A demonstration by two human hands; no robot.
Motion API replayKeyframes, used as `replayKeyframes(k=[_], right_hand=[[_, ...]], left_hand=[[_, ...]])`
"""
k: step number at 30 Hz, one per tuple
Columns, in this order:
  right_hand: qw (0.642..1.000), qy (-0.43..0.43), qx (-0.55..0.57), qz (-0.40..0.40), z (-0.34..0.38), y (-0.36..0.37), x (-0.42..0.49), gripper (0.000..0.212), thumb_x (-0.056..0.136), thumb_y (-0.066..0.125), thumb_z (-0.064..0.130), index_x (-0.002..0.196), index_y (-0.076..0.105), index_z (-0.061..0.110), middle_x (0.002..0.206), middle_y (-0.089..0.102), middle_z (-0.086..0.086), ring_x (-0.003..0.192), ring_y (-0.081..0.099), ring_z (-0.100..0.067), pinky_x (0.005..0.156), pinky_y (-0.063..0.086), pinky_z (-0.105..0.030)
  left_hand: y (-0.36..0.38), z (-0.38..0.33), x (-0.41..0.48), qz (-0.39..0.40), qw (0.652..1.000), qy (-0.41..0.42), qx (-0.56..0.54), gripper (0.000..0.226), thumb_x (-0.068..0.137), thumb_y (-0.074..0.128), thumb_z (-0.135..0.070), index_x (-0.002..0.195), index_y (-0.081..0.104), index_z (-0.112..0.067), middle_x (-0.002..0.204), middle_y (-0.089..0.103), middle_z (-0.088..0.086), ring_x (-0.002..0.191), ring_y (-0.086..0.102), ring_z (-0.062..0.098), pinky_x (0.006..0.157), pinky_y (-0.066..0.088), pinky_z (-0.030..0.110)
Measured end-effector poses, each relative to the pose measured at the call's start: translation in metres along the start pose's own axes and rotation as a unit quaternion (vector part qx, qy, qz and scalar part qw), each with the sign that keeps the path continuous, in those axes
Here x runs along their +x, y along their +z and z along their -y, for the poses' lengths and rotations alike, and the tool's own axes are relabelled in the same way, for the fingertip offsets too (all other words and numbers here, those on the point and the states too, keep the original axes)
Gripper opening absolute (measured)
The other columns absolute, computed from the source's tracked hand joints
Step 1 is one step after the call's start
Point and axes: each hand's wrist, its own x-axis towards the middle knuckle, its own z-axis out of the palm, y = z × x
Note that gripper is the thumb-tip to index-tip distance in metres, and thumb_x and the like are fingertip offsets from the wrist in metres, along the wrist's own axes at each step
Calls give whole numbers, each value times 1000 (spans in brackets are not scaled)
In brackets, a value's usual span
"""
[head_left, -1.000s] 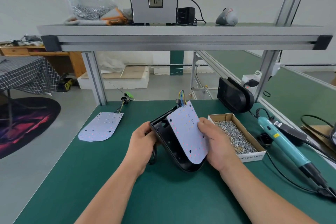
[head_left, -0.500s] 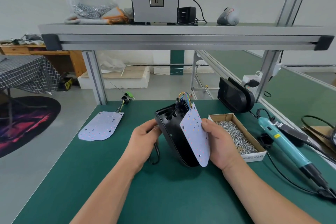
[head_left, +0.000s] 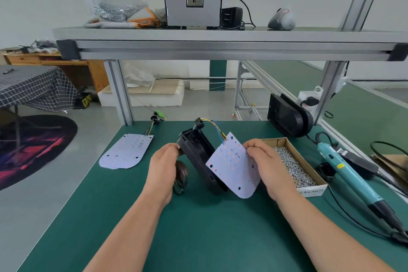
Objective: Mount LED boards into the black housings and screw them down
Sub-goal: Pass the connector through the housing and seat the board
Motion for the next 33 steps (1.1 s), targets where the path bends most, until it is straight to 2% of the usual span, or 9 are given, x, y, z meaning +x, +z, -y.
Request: replayKeyframes(k=[5, 8, 15, 18, 20, 23, 25, 27, 33], right_hand=[[993, -58, -101, -27, 6, 11, -11, 31, 96, 45, 42, 93, 68, 21, 93, 68, 6, 93, 60, -14, 81, 45, -32], [981, -137, -130, -42, 12, 19, -21, 48, 101, 40, 61, 126, 65, 28, 123, 65, 20, 124, 53, 3, 104, 39, -20], [955, -193, -221, 35, 55, 57, -19, 73, 96, 50, 66, 159, 38, 32, 150, 53, 18, 141, 43, 1, 121, 34, -38], [947, -211, -243, 13, 70, 67, -10, 65, 98, 53, 59, 157, 43, 33, 141, 58, 17, 125, 53, -2, 116, 40, -41], [940, -216, -263, 5, 82, 70, -1, 60, 99, 52, 54, 156, 46, 36, 133, 63, 16, 117, 55, -2, 109, 42, -35], [934, -208, -289, 42, 95, 72, 15, 46, 100, 55, 42, 146, 58, 38, 123, 69, 15, 112, 58, -1, 101, 45, -27], [921, -205, -323, 71, 95, 75, 23, 36, 100, 59, 31, 134, 69, 35, 126, 70, 13, 114, 60, -4, 102, 46, -27], [921, -192, -329, 85, 89, 80, 27, 32, 99, 64, 27, 129, 71, 31, 123, 73, 10, 112, 63, -10, 100, 48, -31], [943, -150, -281, 95, 69, 95, 35, 25, 98, 72, 30, 120, 63, 34, 103, 73, 14, 96, 67, -11, 88, 53, -36]], left_hand=[[-8, 0, 4, 0, 998, -7, -56, 15, 82, 52, -26, 72, 60, -18, 76, 39, 14, 44, 30, 23, 48, 25, 27], [-7, -1, 2, 15, 998, -2, -58, 18, 76, 61, -36, 75, 64, -19, 65, 39, 8, 46, 35, 24, 51, 25, 30], [-3, -8, -4, 32, 996, -5, -78, 23, 75, 67, -44, 75, 63, -21, 84, 53, 19, 46, 35, 24, 52, 24, 31], [-5, -8, -3, 42, 996, 2, -75, 30, 83, 69, -41, 65, 50, -24, 102, 75, 19, 46, 37, 23, 49, 25, 26], [-6, -6, -2, 54, 996, 3, -77, 37, 84, 72, -42, 67, 44, -26, 99, 69, 22, 51, 41, 26, 46, 28, 25], [-6, -8, -3, 94, 987, -7, -128, 33, 80, 71, -41, 91, 54, -15, 109, 76, 5, 76, 75, 38, 53, 51, 28], [-7, -9, -3, 100, 980, -21, -173, 28, 84, 66, -35, 100, 55, -14, 104, 79, -1, 97, 79, 35, 60, 59, 32], [-9, -8, -3, 90, 975, -33, -200, 13, 98, 58, -28, 91, 60, -17, 103, 78, 0, 98, 79, 29, 64, 62, 34], [-12, -5, -1, 77, 957, -79, -268, 32, 102, 54, -24, 86, 81, -23, 102, 79, 5, 98, 78, 31, 76, 63, 41]])
